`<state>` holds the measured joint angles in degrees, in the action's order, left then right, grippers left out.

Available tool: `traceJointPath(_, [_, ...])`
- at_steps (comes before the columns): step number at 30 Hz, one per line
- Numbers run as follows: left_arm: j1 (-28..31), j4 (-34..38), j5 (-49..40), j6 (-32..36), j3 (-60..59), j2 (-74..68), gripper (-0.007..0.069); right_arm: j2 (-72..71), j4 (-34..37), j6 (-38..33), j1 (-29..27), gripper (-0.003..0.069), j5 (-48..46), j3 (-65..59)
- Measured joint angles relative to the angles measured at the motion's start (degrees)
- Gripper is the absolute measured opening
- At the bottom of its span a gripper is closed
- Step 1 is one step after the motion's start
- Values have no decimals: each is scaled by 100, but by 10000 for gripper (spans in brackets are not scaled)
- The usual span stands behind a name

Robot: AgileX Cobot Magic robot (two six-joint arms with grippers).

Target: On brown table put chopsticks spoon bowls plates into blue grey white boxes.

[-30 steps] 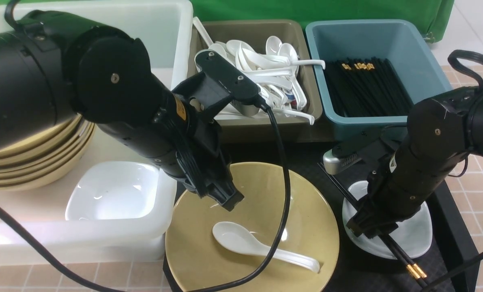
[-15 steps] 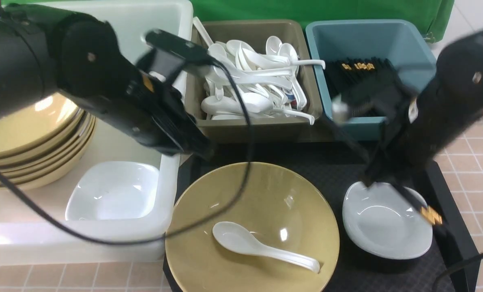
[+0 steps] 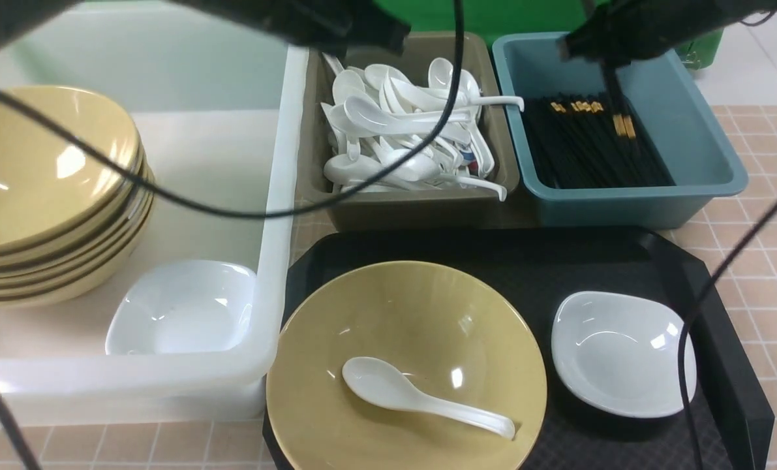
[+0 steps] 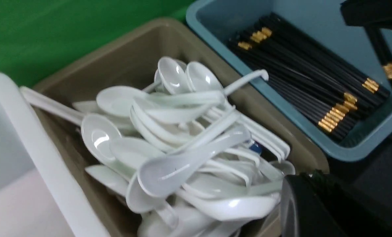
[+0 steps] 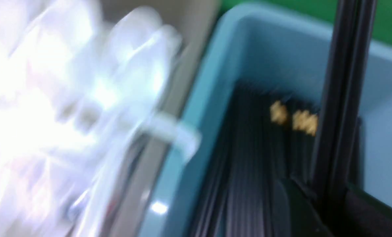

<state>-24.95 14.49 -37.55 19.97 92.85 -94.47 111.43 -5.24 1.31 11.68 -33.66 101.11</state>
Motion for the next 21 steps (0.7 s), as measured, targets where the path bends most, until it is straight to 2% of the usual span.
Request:
traceJointPath(3, [0,43,41,156,71,-23,1,489,0,186,-220,167,-92,459])
traceJointPath(6, [0,56,21,252,77,-23,1,662,7,241,-316,213,-462,697])
traceJointPath(8, [0,56,-21,308,82,-28,1,684,82,229,-354,293,-921,869])
traceJointPath(9, [0,67,-73,309,82,-28,1,670,206,47,-359,370,-1326,1034])
traceJointPath(10, [0,69,-83,309,82,-28,1,662,206,9,-359,370,-1380,1057])
traceJointPath(11, [0,82,-162,304,82,-7,1,604,329,-324,-342,428,-1826,1228])
traceJointPath(13, [0,82,-330,300,82,40,1,490,484,-796,-279,477,-2419,1416])
traceJointPath(18, [0,-210,-1457,300,82,470,1,-25,650,-1615,107,510,-3615,1534])
traceJointPath(21, [0,-398,-1898,300,0,708,1,-280,686,-1669,329,510,-3691,1371])
